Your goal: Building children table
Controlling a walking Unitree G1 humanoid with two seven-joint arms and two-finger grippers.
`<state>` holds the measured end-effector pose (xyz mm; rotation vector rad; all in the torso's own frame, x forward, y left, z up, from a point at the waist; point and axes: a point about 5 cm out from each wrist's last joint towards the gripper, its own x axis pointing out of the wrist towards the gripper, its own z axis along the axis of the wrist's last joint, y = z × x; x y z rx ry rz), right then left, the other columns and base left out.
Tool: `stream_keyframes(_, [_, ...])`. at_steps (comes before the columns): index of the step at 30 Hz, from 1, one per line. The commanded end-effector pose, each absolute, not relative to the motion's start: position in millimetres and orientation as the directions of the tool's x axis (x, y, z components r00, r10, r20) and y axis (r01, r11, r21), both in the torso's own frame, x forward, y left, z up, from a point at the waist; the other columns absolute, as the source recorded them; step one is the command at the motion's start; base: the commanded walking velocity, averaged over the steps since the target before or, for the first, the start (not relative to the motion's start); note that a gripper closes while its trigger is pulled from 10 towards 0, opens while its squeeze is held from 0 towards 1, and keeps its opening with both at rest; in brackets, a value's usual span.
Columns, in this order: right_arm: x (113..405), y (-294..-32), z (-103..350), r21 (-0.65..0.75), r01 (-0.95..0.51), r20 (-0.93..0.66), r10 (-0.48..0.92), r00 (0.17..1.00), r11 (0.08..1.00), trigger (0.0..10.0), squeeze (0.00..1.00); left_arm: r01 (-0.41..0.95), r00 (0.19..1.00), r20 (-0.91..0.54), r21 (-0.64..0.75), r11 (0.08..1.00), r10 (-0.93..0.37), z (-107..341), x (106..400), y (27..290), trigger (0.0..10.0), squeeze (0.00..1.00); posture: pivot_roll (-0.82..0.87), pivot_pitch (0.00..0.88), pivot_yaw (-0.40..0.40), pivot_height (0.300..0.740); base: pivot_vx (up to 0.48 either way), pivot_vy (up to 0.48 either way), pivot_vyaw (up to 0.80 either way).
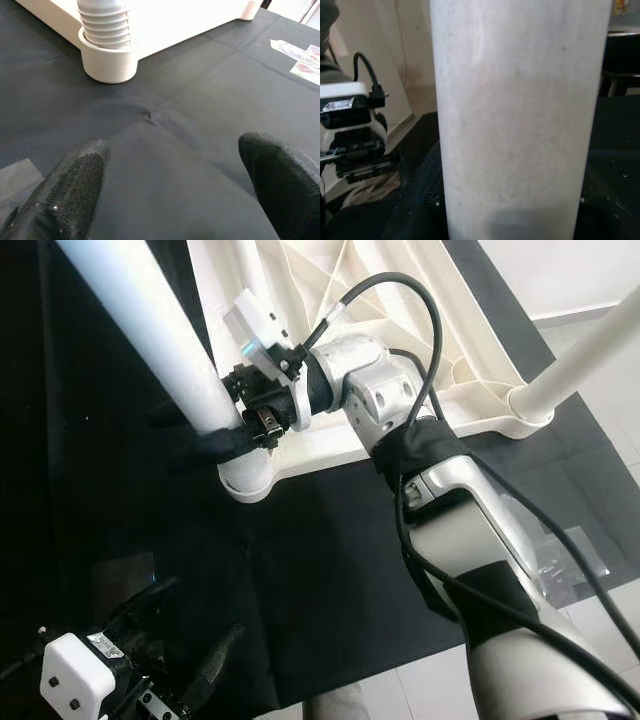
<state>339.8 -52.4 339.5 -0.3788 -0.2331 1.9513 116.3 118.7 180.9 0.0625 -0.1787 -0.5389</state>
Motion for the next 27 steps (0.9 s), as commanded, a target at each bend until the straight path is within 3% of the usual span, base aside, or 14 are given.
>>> stream_keyframes(1, [339.4,-50.2,330.4,-0.302,-0.857,-0.153,0.909,-0.388,-0.417,10.0,0.00,0.521,0.841,0.125,0.080,0.850,-0.527,179.1,110.9,117.2,10.0,0.00,-0.02,0.489,-0.086,0.740,0.000,0.000,0.00])
stream_keyframes(7, [326.9,-49.5,313.6,-0.269,-0.825,-0.174,0.868,-0.466,-0.497,10.0,0.00,0.525,0.839,0.121,0.079,0.848,-0.531,179.8,109.2,116.4,10.0,0.00,-0.01,0.492,-0.088,0.740,0.000,0.000,0.00])
stream_keyframes(11, [316.3,-53.9,295.7,-0.285,-0.774,-0.279,0.821,-0.498,-0.566,10.0,0.00,0.525,0.839,0.121,0.075,0.848,-0.531,180.9,108.5,116.0,10.0,0.00,-0.02,0.499,-0.091,0.740,0.000,0.000,0.00])
stream_keyframes(21, [318.8,-54.5,300.2,-0.317,-0.775,-0.257,0.836,-0.484,-0.546,10.0,0.00,0.525,0.839,0.121,0.074,0.848,-0.530,181.6,108.6,116.1,10.0,0.00,-0.03,0.507,-0.093,0.740,0.000,0.000,0.00])
stream_keyframes(27, [321.9,-59.4,303.6,-0.304,-0.809,-0.151,0.864,-0.480,-0.503,10.0,0.00,0.523,0.840,0.122,0.075,0.849,-0.529,181.9,109.6,116.0,10.0,0.00,-0.03,0.508,-0.092,0.740,0.000,0.000,0.00])
